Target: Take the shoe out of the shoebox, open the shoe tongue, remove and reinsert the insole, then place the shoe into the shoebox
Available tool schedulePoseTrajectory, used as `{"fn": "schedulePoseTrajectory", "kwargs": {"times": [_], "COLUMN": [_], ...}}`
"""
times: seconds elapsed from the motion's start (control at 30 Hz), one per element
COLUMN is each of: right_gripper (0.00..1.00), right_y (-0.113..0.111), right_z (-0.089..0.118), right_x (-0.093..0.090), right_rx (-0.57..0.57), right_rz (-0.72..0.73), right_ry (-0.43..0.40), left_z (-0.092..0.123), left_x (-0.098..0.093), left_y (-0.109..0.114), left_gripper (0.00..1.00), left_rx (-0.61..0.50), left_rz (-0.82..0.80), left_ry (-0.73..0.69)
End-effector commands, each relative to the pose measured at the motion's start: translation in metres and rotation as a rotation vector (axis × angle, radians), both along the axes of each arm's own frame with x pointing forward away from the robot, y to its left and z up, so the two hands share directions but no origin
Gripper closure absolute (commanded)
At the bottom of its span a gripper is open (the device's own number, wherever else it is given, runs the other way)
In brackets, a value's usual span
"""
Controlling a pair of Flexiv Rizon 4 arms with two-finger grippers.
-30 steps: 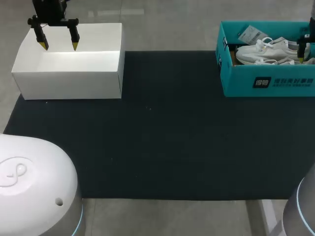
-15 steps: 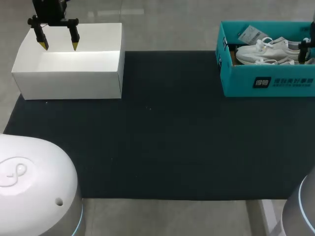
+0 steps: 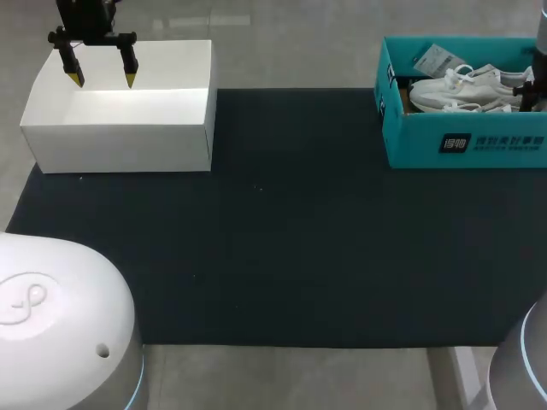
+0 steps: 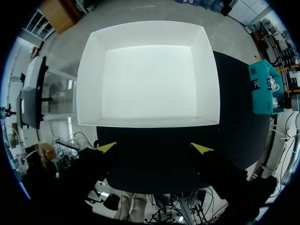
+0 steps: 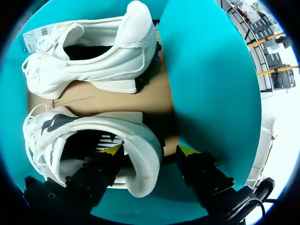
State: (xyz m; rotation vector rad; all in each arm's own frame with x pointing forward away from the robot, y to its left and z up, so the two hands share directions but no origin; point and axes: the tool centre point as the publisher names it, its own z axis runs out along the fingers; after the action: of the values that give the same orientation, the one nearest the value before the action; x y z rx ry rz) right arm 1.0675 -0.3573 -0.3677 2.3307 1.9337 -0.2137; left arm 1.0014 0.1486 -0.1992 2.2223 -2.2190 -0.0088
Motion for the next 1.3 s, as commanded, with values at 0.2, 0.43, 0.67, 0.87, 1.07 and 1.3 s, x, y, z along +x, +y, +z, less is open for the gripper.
{"fn": "schedulePoseTrajectory", "kwargs": {"times": [0.2, 0.43, 0.67, 0.87, 1.07, 1.3], "right_gripper": [1.0, 1.0, 1.0, 1.0, 1.0, 1.0], "right_y": [-0.002, -0.007, -0.008, -0.005, 0.006, 0.024], "right_z": [0.003, 0.011, 0.037, 0.068, 0.11, 0.163], "right_x": [0.001, -0.004, -0.009, -0.009, -0.006, -0.01], "right_rx": [-0.047, -0.079, -0.093, -0.099, -0.102, -0.127], "right_rz": [-0.027, -0.066, -0.1, -0.106, -0.111, -0.089], "right_ry": [0.021, 0.033, 0.039, 0.029, -0.011, -0.069], "left_z": [-0.001, -0.001, -0.001, -0.001, -0.001, -0.001], "left_x": [0.0, 0.0, 0.0, 0.0, 0.0, 0.0], "left_y": [0.001, 0.001, 0.001, 0.001, 0.001, 0.001], "left_gripper": [0.0, 0.0, 0.0, 0.0, 0.0, 0.0], "left_rx": [-0.002, -0.002, -0.002, -0.002, -0.002, -0.002], "left_rz": [-0.001, -0.001, -0.001, -0.001, -0.001, -0.001], "left_ry": [-0.002, -0.002, -0.002, -0.002, -0.002, -0.002]}}
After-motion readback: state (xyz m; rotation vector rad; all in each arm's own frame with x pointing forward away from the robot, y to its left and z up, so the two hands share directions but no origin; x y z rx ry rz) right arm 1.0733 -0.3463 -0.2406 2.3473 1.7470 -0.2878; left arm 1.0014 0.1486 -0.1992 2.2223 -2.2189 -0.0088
